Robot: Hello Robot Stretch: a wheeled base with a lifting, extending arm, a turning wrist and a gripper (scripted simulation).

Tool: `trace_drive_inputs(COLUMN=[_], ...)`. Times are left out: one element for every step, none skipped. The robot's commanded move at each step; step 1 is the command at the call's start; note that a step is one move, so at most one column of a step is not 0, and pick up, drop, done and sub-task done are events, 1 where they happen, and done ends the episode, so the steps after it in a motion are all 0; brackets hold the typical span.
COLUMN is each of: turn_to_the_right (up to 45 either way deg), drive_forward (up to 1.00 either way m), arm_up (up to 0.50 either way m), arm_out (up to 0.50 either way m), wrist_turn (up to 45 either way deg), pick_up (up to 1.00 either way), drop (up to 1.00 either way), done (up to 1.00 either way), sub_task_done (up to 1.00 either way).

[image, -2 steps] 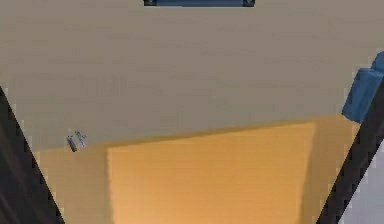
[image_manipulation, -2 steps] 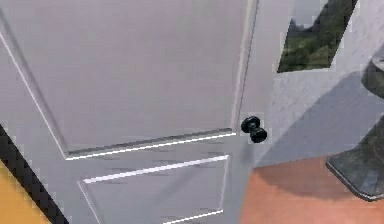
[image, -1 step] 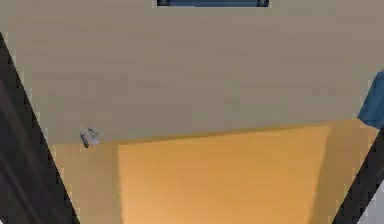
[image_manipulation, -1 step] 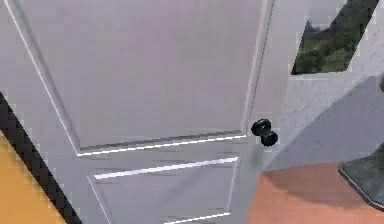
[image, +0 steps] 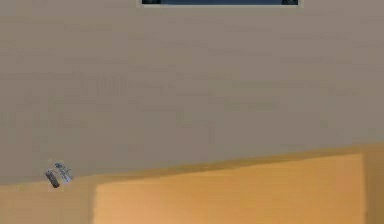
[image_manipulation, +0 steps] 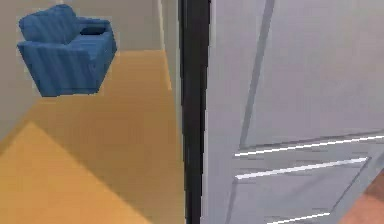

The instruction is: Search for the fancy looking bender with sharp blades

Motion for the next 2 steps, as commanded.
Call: trace_drive_inputs(turn_to_the_right=[-33.0,0.0], drive_forward=[0.0,0.05], arm_up=[0.0,0.0], arm_out=[0.0,0.0], wrist_turn=[0.0,0.0], pick_up=[0.0,0.0], drop=[0.0,0.0], done=[0.0,0.0], sub_task_done=[0.0,0.0])
